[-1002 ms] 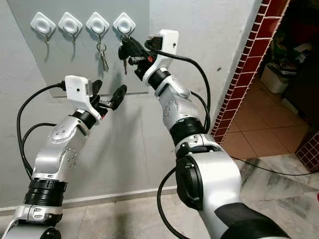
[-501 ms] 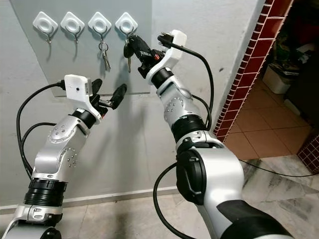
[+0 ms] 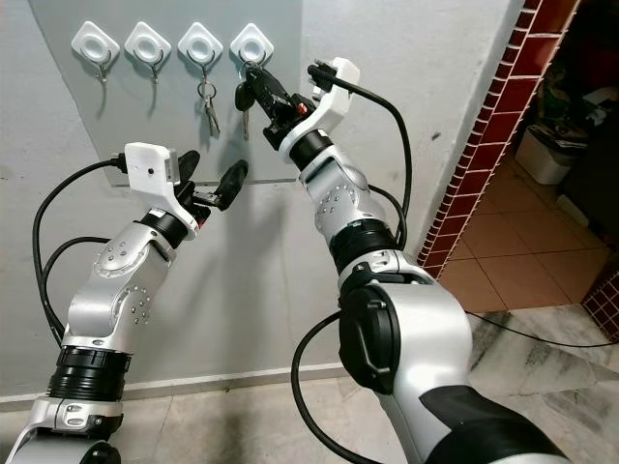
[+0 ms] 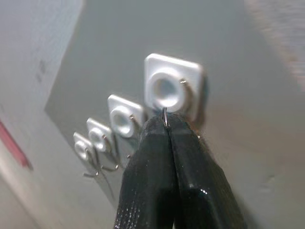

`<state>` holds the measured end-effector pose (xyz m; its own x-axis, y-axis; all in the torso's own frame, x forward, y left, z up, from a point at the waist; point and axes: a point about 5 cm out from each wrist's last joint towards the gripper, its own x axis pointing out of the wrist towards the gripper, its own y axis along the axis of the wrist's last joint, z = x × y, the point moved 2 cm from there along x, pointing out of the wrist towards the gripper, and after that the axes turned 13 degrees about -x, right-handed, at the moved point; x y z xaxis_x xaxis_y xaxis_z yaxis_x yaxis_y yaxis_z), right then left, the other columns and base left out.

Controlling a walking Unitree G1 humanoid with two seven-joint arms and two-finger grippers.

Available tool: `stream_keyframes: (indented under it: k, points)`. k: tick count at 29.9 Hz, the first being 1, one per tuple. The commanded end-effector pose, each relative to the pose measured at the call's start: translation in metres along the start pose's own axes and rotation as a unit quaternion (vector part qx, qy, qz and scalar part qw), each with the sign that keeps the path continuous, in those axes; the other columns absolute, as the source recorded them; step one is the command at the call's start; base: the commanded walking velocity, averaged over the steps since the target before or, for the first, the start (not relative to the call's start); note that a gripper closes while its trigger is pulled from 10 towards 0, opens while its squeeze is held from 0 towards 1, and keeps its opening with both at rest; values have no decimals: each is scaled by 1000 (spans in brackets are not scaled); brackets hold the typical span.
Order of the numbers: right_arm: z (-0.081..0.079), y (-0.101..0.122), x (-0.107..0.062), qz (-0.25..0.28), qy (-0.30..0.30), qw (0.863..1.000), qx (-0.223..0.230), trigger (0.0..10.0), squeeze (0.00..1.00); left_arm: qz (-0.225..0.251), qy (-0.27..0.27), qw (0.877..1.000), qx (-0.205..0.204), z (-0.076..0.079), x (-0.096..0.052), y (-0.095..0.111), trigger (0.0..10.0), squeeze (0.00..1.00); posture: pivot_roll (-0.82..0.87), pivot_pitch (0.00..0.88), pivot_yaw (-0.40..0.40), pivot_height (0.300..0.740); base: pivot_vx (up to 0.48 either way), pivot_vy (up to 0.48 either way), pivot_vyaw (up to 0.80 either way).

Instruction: Hang keys on a hook

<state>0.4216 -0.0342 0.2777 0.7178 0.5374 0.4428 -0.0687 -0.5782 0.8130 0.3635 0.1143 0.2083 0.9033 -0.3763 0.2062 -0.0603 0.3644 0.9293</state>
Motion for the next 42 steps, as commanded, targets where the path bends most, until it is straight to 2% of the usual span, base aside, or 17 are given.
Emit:
stream_keyframes:
  k: [1,9,17,18,27,35,42]
  points:
    - [-3,6,5,5,-1,1000,15,10000,0,8,-7,1000,6,4,1,7,10000,0,-28,0,1,740,0,0,0]
    - [9,-3,-2,2,-46,995,86,10000,0,10,-9,1000,5,5,0,8,10000,0,-31,0,3,740,0,0,0]
    - [11,-11,-7,-5,-46,995,83,10000,0,9,-10,1000,5,6,0,8,10000,0,-31,0,1,740,0,0,0]
    - [11,-13,-9,-2,-43,995,87,10000,1000,9,-9,1000,5,6,0,8,10000,0,-30,0,-1,740,0,0,0]
    - [17,-21,-22,24,-33,993,107,10000,1000,9,-2,1000,8,4,-2,6,10000,0,-30,0,1,740,0,0,0]
    - [31,-29,-41,41,-35,990,128,10000,1000,5,1,1000,9,3,-3,3,10000,0,-35,0,6,740,0,0,0]
    - [46,-36,-60,26,-52,992,108,10000,1000,0,3,1000,9,2,-3,0,10000,0,-47,4,15,740,0,0,0]
